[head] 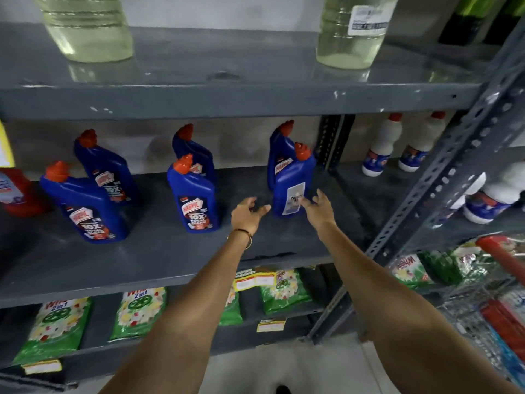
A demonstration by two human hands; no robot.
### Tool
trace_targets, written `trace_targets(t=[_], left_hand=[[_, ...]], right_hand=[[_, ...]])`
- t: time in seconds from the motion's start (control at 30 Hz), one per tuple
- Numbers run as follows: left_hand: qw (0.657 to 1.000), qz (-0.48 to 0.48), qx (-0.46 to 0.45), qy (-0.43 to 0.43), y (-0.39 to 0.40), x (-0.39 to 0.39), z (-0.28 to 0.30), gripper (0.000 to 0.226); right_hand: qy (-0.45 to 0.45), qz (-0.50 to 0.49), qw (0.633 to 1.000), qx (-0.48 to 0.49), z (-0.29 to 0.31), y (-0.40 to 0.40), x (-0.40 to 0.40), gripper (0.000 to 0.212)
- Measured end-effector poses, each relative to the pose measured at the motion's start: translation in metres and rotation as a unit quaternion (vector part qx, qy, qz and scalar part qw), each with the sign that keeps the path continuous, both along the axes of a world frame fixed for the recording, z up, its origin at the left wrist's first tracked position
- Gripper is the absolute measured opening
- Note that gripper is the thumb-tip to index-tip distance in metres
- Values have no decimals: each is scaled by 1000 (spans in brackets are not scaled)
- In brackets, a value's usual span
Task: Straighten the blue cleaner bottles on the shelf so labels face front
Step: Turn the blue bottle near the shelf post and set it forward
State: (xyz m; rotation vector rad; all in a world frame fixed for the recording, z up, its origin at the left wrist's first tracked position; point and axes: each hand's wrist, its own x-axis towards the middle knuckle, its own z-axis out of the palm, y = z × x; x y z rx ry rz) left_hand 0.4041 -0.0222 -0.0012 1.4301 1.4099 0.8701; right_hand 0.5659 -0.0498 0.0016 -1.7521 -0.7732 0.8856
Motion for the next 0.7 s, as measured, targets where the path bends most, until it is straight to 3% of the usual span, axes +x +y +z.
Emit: trace_targets(t=[0.23,0.37,0.53,0.7], left_hand=[[999,-27,22,-11,21,48,9,53],[999,-27,31,-5,26,56,5,45],[999,-13,25,-27,26,59,6,44],[999,-10,38,-38,18,57,8,44]], right_hand=[[-8,131,991,2,2,17,38,71],[-9,196,980,31,-4,25,46,43],[41,188,979,71,-5,28,44,28],[67,197,976,71,0,24,46,37]])
